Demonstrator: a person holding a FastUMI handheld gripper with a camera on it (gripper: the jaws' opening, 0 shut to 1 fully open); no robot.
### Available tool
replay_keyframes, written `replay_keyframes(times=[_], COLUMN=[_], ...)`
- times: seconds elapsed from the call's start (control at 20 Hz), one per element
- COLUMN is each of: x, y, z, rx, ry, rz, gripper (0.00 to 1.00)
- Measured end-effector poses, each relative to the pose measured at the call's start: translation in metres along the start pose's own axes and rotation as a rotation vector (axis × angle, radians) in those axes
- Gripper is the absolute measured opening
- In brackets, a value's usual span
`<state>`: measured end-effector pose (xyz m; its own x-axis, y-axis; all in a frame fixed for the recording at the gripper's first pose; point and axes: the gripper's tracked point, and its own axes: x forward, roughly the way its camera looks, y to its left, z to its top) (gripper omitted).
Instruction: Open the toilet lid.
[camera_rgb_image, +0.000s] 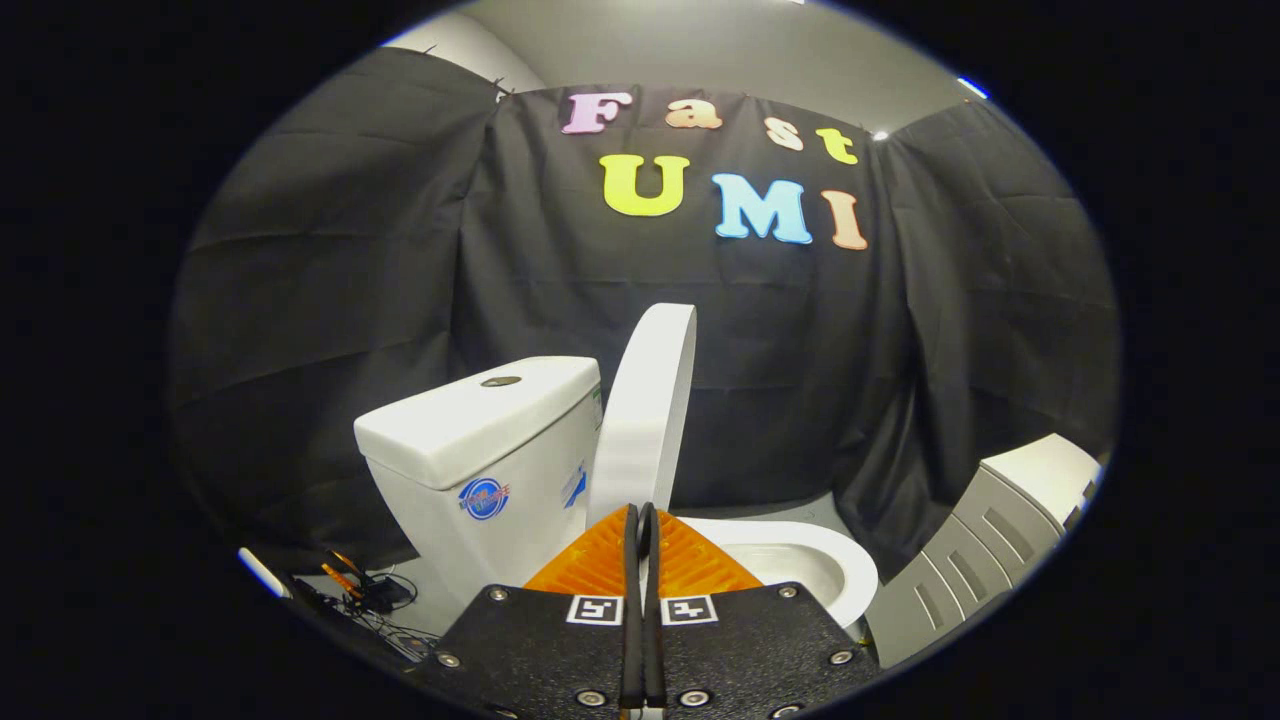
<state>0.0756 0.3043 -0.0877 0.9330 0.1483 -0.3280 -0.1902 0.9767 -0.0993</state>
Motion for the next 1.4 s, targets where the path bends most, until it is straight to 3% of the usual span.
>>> replay_keyframes(times=[0.5,1.3,1.4], x=[0.009,0.015,0.017], y=[0.048,0.079,0.082], z=[0.005,0.009,0.008], rx=[-0.082,-0.135,-0.138], ry=[-0.033,-0.051,-0.058], rz=[0.059,0.118,0.159], gripper=[0.0,0.0,0.0])
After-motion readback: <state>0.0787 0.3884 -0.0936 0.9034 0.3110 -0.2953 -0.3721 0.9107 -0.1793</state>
